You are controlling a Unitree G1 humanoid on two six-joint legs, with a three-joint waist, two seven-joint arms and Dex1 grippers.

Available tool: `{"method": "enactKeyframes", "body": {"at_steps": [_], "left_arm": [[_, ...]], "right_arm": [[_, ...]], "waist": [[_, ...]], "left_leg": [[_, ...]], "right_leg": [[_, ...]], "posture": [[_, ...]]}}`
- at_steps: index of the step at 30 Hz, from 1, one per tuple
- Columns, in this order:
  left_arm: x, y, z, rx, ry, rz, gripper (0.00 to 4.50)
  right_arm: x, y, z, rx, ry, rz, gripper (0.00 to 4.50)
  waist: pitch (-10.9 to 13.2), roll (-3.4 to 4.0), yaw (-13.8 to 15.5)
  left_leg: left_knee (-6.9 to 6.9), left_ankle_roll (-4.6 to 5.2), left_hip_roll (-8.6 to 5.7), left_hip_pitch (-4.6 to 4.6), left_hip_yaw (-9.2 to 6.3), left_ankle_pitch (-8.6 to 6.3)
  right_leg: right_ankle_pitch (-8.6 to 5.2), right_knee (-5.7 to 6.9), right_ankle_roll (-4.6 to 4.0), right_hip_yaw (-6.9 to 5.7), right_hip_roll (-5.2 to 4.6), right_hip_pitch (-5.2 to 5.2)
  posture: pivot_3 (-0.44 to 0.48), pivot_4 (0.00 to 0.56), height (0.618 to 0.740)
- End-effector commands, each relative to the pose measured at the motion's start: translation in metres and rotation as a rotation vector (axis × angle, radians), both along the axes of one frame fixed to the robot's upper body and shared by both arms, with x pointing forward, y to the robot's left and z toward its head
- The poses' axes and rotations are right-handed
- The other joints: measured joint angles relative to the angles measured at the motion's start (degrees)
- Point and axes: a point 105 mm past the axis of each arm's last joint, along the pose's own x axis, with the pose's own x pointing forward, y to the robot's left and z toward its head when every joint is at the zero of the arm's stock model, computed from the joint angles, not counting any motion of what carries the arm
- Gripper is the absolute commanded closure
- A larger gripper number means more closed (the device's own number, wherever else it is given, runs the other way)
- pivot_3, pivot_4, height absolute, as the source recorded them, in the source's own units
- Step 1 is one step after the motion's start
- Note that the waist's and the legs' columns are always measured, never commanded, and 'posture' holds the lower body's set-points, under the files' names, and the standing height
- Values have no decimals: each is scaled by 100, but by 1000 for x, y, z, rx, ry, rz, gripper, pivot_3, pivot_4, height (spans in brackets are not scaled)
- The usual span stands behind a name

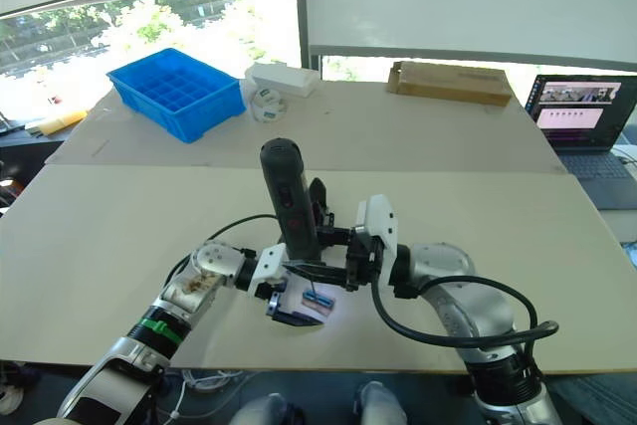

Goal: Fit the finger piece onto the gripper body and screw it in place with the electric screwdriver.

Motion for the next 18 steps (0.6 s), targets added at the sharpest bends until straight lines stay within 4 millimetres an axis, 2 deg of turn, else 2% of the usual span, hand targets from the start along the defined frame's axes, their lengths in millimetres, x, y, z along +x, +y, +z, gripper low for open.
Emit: {"method": "enactKeyframes", "body": {"at_steps": [1, 18], "left_arm": [[0, -5, 9, -18, -48, -21, 0], [0, -5, 9, -22, -52, -17, 0]], "right_arm": [[-2, 0, 9, 27, -44, 6, 2577], [3, -3, 5, 12, -38, -4, 2577]], "waist": [[0, 0, 0], [0, 0, -1]], "left_leg": [[0, 0, 0, 0, 0, 0], [0, 0, 0, 1, 0, 0]], "right_leg": [[0, 0, 0, 0, 0, 0], [0, 0, 0, 0, 0, 1]], "posture": [[0, 150, 738], [0, 150, 738]]}}
